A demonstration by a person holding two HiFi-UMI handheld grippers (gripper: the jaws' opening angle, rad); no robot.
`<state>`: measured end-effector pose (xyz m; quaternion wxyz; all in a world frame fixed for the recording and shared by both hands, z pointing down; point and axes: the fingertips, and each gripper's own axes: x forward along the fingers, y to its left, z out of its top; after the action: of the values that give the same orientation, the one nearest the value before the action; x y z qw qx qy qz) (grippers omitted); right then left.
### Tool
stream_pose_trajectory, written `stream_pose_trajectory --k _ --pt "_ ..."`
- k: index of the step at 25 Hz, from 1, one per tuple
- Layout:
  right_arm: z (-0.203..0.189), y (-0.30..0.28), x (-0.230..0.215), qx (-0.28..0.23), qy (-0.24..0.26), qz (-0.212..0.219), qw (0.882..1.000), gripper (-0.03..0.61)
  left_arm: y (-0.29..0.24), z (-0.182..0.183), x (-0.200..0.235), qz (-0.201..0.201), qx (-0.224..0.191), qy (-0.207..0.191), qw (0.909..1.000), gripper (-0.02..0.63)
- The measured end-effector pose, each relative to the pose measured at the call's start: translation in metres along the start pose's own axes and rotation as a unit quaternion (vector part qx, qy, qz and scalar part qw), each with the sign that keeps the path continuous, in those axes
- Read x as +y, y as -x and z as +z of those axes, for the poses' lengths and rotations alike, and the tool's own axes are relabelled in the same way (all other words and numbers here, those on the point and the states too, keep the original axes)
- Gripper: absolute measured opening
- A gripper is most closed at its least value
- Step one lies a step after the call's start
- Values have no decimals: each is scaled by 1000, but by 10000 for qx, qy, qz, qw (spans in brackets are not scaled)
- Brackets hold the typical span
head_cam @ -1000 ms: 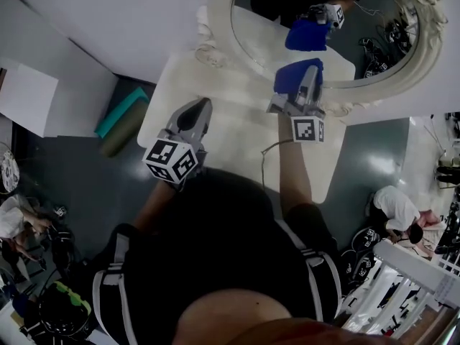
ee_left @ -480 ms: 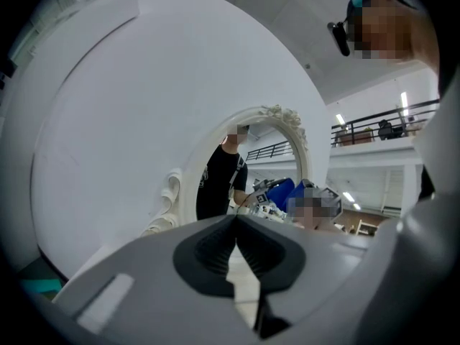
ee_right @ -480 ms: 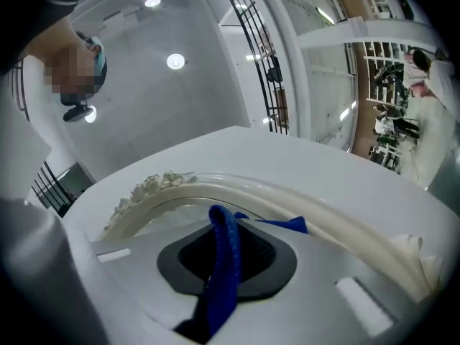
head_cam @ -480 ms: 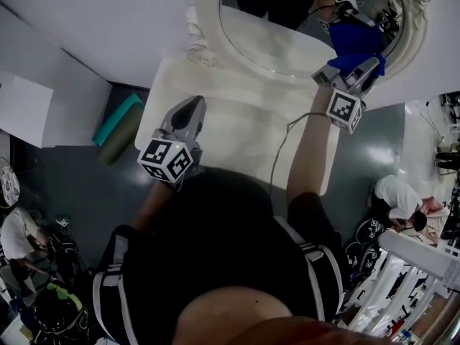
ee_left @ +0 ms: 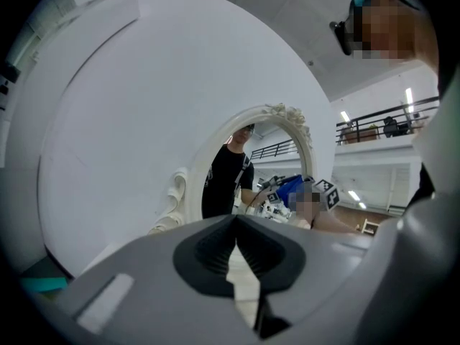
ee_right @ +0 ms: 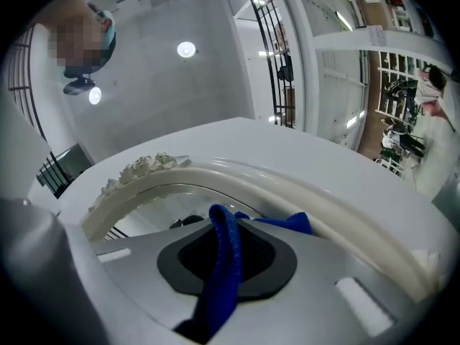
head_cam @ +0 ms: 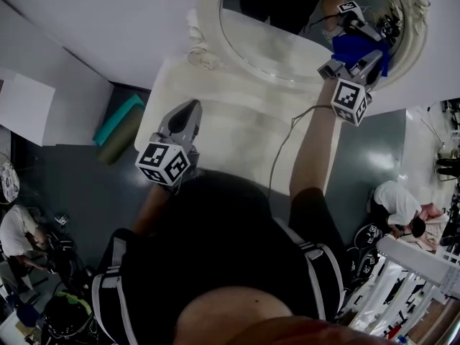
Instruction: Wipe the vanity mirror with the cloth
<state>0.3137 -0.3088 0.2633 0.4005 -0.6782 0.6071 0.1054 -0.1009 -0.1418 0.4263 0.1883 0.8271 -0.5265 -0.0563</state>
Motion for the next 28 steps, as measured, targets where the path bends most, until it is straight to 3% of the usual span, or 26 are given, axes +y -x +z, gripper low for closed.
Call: stream_pose_trajectory --k 5,10,14,21,28 --pt "11 -20 23 201 225 12 9995 35 -6 1 1 -26 -36 61 10000 9" --pt "16 -39 58 307 860 460 9948 35 -13 -5 6 -38 -41 121 9999 11" --pt "20 -51 92 407 1521 955 9829 35 -18 -6 7 -64 -48 177 9998 9" --pt "19 -66 163 627 2744 1944 9397 35 -21 -5 8 -81 -79 203 9997 10" --pt "1 -62 223 804 3774 2826 8782 35 -23 -4 10 -75 -106 271 9995 11"
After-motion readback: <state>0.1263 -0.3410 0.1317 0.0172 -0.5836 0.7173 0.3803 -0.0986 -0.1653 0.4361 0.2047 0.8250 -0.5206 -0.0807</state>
